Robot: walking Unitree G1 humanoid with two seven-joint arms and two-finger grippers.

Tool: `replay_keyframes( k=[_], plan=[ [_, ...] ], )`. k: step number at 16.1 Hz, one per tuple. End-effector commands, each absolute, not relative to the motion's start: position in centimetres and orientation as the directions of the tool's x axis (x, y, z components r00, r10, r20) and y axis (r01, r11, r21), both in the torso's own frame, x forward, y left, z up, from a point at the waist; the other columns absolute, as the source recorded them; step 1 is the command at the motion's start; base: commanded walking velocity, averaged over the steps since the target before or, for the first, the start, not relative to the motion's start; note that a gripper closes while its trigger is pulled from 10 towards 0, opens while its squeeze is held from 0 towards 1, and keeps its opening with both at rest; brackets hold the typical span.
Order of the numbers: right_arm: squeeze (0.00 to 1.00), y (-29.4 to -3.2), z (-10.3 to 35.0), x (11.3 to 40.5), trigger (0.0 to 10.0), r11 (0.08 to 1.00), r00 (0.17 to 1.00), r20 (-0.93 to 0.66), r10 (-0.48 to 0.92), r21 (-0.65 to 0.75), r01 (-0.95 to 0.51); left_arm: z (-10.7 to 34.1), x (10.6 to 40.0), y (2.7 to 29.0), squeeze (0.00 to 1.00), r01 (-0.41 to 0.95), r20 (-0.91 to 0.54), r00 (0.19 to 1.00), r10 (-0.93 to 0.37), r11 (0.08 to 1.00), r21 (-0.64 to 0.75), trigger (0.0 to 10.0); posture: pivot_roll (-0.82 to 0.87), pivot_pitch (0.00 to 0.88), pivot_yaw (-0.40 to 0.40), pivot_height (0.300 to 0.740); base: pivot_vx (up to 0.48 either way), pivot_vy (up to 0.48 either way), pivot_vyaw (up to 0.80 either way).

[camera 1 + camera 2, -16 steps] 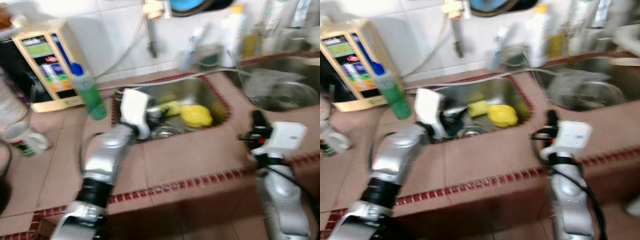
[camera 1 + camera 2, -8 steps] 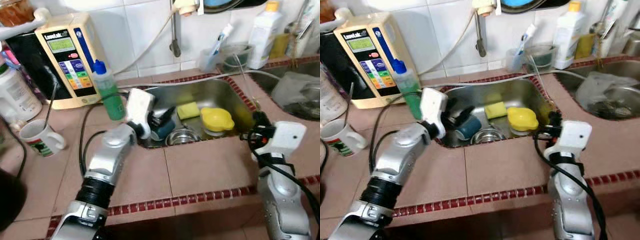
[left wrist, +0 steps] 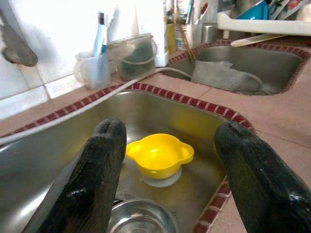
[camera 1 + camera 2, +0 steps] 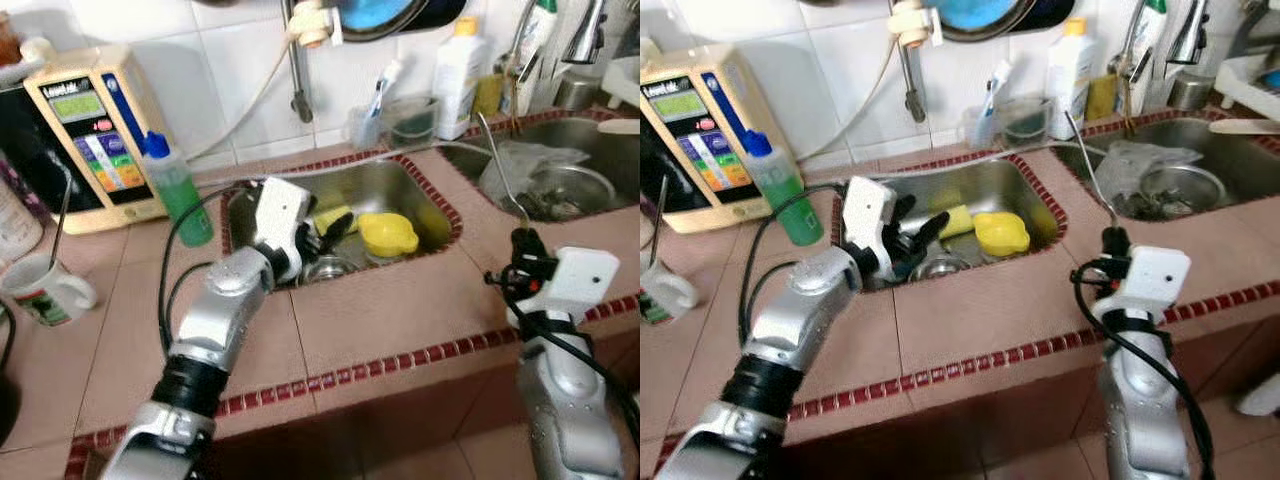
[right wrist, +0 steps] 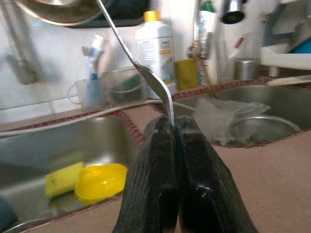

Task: Kitchen organization

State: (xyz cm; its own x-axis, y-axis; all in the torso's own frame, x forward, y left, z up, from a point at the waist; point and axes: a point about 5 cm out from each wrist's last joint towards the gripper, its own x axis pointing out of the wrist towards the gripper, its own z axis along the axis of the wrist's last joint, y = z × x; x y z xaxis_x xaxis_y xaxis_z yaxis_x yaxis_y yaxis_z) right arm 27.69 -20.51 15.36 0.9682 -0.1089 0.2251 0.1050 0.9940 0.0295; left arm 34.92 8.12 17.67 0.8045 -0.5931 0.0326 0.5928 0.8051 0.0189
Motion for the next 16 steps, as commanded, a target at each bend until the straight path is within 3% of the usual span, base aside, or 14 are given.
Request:
replay_keyframes(
  k=[1, 7, 13, 16],
  plan=[
    [0.0, -20.34, 16.1, 27.66, 10.0, 0.995, 0.963, 0.249, -0.099, 0.035, 0.093, 17.78, 35.05, 8.25, 0.0, 0.575, 0.026, 0.817, -0.576, 0.818, 0.034, 10.0, -0.18, 0.037, 0.13, 0.74, 0.0, 0.0, 0.0],
    [0.0, -20.52, 16.1, 27.66, 10.0, 0.993, 0.962, 0.247, -0.113, 0.044, 0.105, 17.82, 35.08, 8.3, 0.0, 0.585, 0.021, 0.81, -0.587, 0.809, 0.053, 10.0, -0.18, 0.039, 0.132, 0.74, 0.0, -0.08, -0.7],
    [0.0, -20.3, 16.39, 27.61, 10.0, 0.994, 0.958, 0.266, -0.103, 0.053, 0.092, 17.79, 35.06, 8.32, 0.0, 0.588, 0.02, 0.808, -0.589, 0.808, 0.039, 10.0, -0.18, 0.036, 0.131, 0.74, 0.0, -0.48, 0.0],
    [0.0, -20.18, 16.31, 27.64, 10.0, 0.994, 0.96, 0.262, -0.1, 0.062, 0.087, 17.57, 35.03, 8.17, 0.0, 0.577, 0.015, 0.816, -0.578, 0.816, 0.025, 10.0, -0.18, 0.032, 0.13, 0.74, 0.0, 0.0, 0.0]
  ],
)
